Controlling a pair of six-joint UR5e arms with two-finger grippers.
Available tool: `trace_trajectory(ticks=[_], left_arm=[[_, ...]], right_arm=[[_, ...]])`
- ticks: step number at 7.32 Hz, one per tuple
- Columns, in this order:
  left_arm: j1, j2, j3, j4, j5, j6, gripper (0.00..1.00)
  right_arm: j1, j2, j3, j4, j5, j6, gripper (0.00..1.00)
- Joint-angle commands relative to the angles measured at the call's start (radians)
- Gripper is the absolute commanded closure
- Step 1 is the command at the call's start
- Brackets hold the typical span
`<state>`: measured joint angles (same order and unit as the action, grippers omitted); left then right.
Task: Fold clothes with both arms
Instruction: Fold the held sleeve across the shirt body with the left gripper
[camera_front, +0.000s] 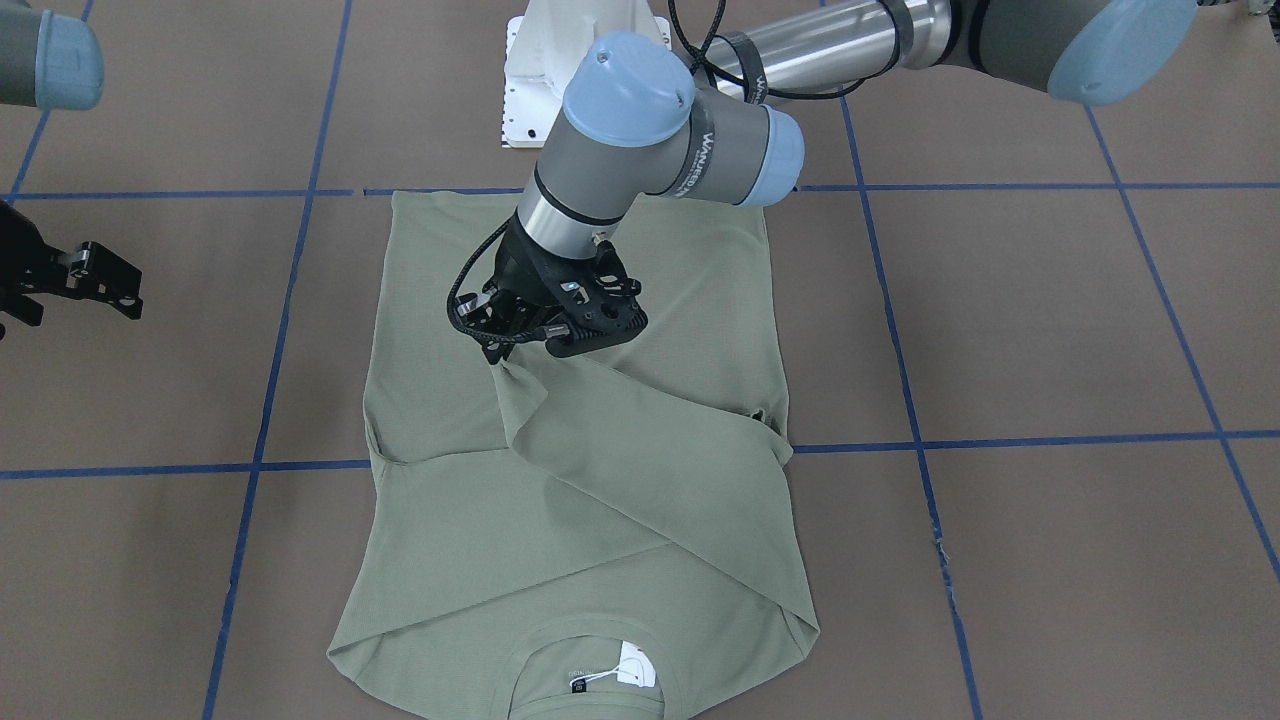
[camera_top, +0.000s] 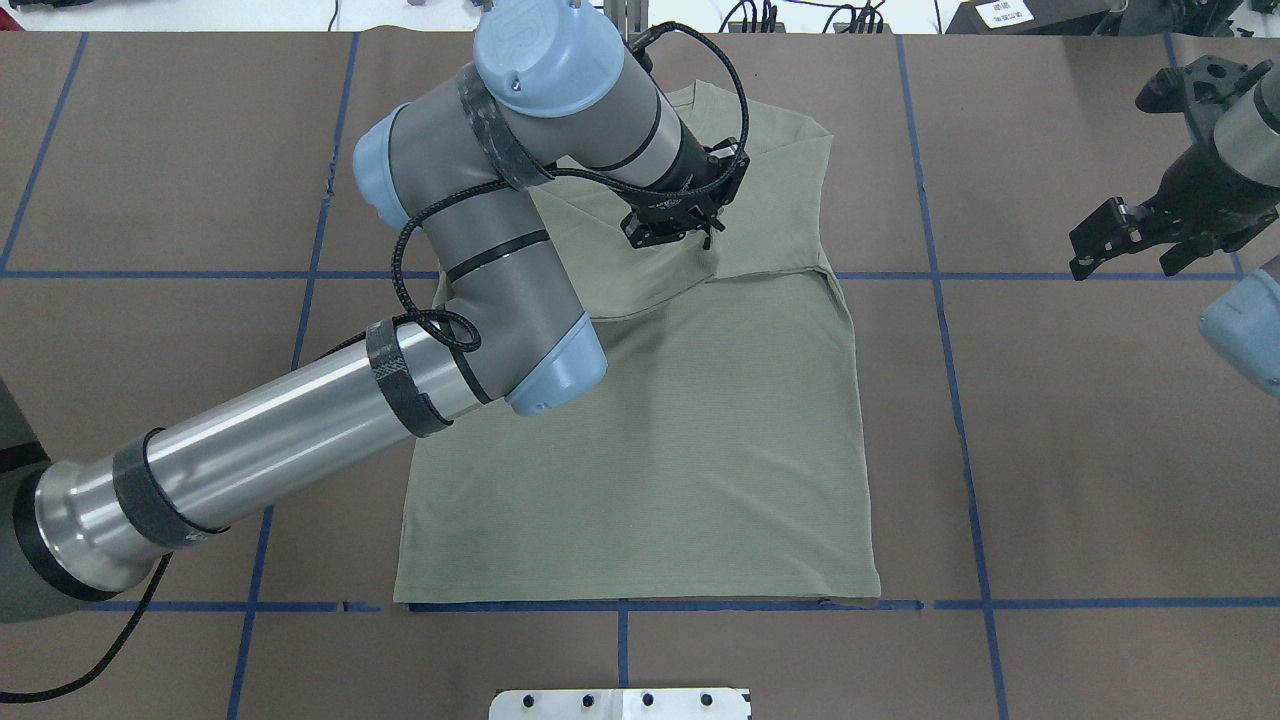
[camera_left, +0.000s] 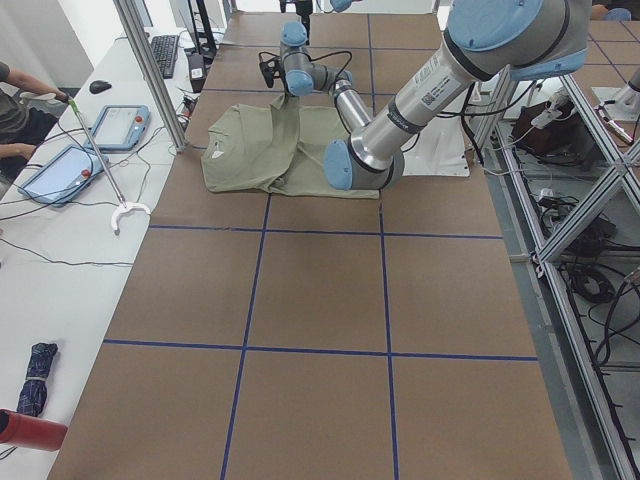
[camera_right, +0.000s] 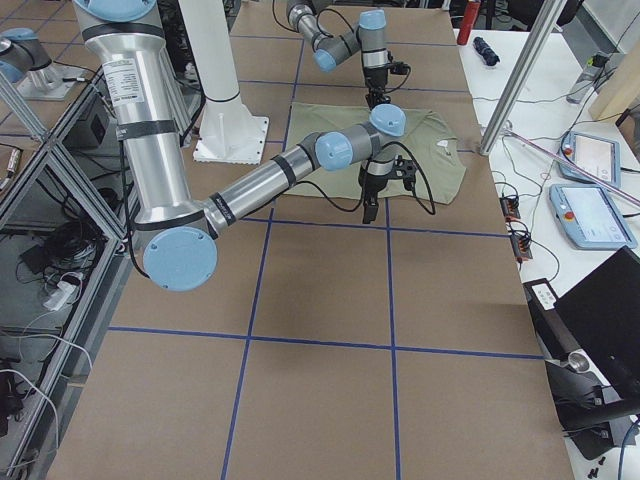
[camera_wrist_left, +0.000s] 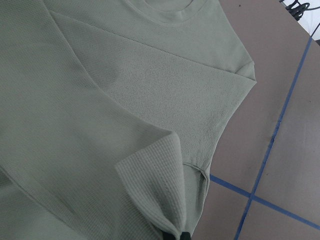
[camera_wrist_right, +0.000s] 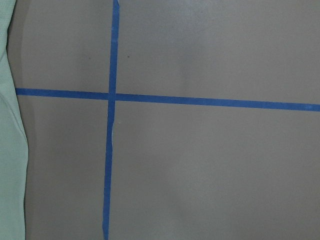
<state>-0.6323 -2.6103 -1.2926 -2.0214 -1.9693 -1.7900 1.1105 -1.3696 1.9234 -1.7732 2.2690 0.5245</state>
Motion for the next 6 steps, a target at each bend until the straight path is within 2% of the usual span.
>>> trace_trajectory(ticks=[1,2,3,6], left_arm=[[0.074,-0.071,0.093,-0.016,0.076,-0.064,1.00],[0.113,-0.098,0.140,-0.067,0.099,-0.060,0.01],[0.140,-0.097,0.148,-0.107,0.156,-0.058,0.00],[0.126,-0.022,0.136,-0.158,0.161,0.062,0.00]], right_arm=[[0.000,0.004,0.000,0.001,0.001,0.003,0.00],[0.000,0.006,-0.001,0.001,0.001,0.003,0.00],[-0.001,0.009,-0.001,0.001,0.001,0.003,0.00],[-0.001,0.021,0.002,0.001,0.009,0.011,0.00]])
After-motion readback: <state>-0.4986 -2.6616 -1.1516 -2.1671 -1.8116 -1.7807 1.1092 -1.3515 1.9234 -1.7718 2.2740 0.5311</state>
